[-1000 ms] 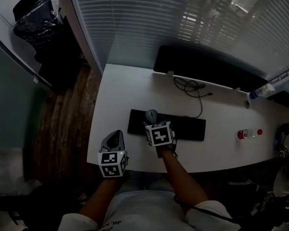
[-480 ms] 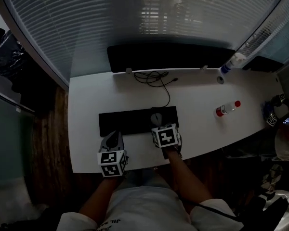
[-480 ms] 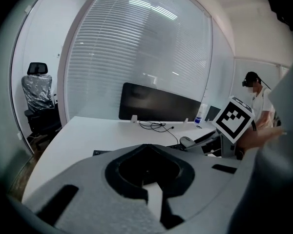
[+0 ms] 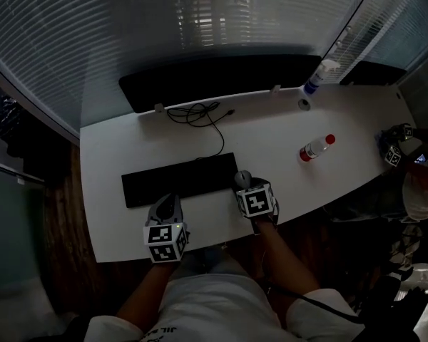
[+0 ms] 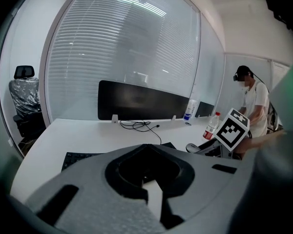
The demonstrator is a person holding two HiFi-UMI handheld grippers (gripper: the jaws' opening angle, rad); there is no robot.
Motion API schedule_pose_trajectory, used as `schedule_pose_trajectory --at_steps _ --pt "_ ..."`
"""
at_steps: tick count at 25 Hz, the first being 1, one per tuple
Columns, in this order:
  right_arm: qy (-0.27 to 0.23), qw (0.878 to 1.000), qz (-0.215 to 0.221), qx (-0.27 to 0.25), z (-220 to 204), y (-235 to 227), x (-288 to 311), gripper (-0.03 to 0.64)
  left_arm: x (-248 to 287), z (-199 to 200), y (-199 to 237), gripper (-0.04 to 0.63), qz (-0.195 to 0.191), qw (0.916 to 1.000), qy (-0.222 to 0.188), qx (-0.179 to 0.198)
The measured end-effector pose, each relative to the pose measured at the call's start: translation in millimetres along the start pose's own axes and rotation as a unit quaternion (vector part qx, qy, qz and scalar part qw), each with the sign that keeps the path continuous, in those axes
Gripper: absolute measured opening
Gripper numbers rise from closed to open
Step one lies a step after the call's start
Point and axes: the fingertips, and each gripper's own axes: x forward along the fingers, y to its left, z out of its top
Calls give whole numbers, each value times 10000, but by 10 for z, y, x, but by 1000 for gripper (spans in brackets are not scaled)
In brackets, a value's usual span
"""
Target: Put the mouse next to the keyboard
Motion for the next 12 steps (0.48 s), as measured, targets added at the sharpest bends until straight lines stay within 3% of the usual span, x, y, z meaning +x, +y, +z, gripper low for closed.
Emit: schedule_pose_trajectory --at_steps 12 --pt "178 9996 -78 197 -262 -590 285 287 72 -142 -135 6 123 9998 135 102"
